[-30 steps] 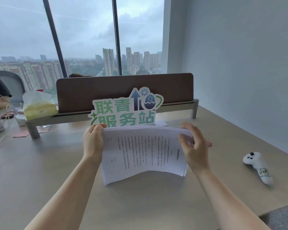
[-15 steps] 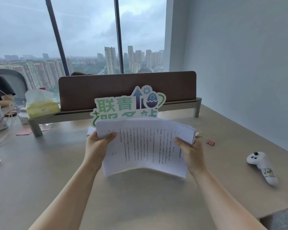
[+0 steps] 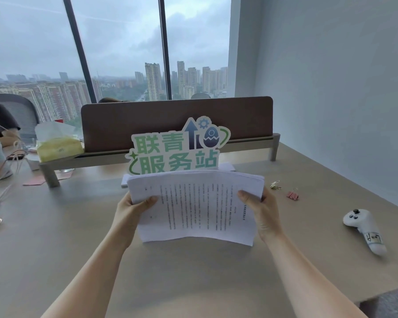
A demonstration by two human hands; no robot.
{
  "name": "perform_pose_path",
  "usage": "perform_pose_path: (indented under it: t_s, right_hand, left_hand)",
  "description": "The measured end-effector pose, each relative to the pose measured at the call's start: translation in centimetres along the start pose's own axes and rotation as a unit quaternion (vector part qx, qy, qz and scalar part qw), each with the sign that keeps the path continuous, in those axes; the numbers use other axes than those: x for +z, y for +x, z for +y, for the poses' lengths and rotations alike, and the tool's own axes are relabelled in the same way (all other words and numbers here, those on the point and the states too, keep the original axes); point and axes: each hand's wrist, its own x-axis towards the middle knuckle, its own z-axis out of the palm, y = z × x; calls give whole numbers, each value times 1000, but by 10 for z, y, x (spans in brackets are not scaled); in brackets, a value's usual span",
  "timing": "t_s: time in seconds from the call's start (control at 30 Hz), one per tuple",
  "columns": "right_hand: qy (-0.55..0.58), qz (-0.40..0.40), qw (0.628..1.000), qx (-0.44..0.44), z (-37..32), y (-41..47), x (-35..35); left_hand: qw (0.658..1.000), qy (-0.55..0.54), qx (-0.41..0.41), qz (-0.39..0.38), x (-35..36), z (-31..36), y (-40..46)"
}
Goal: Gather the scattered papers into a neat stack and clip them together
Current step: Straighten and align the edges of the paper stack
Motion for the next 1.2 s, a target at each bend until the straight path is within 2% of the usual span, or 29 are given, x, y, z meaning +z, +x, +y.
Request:
perform_pose_path:
  t_s: [0.17,0.33,0.47,0.63,0.77,0.83,0.93,1.2]
  right_hand:
    - [-15,5,998,59,8,0,-1]
    - [-40,30,998,24,0,-2,6]
    - [-32,31,999,5,-5,-3,4]
    - [-112,99,984,-92,-8,-5,-1]
    - [-275,59,938,-201,-23,4,4]
    - [-320,49,916,-236,-26,5,7]
    - [-326,63,908,-254,-22,1,6]
    - [-296,64,924,-232,-14,-2,5]
  left_hand:
    - [1000,5,-18,-7,1,-1,1]
    - [999,-4,-4,44,11,5,0]
    - [999,-4,13,44,9,15,-4]
    - [998,-14,44,50,4,20,-11]
    - [990,-21,74,117,14,46,-1]
    - [988,-13,74,139,20,56,4]
    - [987,16,51,151,25,58,5]
    - [990,23,25,135,21,55,-6]
